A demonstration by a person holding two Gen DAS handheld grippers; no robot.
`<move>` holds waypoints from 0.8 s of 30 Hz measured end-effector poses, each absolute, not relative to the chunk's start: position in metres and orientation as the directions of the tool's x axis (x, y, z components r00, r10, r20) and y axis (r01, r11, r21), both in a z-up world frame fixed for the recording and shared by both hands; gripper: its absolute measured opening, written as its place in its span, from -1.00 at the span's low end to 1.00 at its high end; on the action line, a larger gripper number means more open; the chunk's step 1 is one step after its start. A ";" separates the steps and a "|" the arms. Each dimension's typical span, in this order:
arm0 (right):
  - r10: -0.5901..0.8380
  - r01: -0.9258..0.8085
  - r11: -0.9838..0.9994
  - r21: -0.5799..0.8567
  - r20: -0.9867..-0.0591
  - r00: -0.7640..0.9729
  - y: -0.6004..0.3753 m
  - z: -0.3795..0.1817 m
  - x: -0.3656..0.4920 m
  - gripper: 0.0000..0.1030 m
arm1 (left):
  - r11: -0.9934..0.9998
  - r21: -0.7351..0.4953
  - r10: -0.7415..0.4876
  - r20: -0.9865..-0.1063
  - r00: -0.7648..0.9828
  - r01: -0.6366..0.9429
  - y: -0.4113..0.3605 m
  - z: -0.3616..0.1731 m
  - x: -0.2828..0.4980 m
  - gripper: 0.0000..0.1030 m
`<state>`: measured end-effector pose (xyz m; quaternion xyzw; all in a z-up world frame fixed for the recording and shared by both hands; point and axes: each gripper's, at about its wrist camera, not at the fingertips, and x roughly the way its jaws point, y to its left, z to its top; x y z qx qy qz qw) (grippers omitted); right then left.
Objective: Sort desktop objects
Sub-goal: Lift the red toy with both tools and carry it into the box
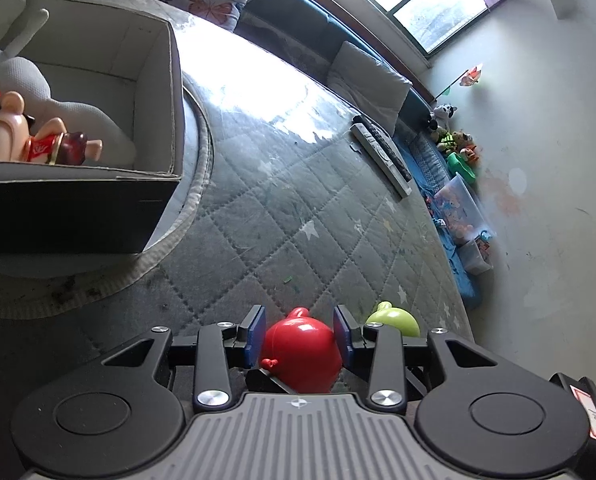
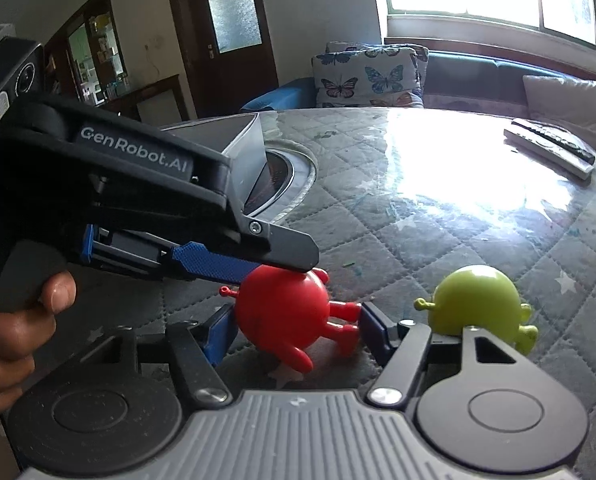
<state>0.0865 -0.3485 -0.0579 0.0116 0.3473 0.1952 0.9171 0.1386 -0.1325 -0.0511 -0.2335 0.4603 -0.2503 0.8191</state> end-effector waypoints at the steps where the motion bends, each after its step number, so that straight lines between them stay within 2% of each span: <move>1: 0.368 -0.354 0.922 0.155 -0.632 0.682 -0.347 -0.057 0.086 0.30 | 0.766 -0.611 -0.625 -0.635 0.454 0.199 -0.132 -0.050 0.137 -0.22; 13: 0.440 -0.486 0.870 0.087 -0.580 0.685 -0.302 -0.021 0.085 0.30 | 0.763 -0.619 -0.593 -0.559 0.579 0.184 -0.081 -0.014 0.116 -0.22; 24: 0.552 -0.621 0.782 0.059 -0.530 0.644 -0.227 0.017 0.129 0.30 | 0.788 -0.603 -0.486 -0.490 0.724 0.120 -0.007 0.022 0.136 -0.23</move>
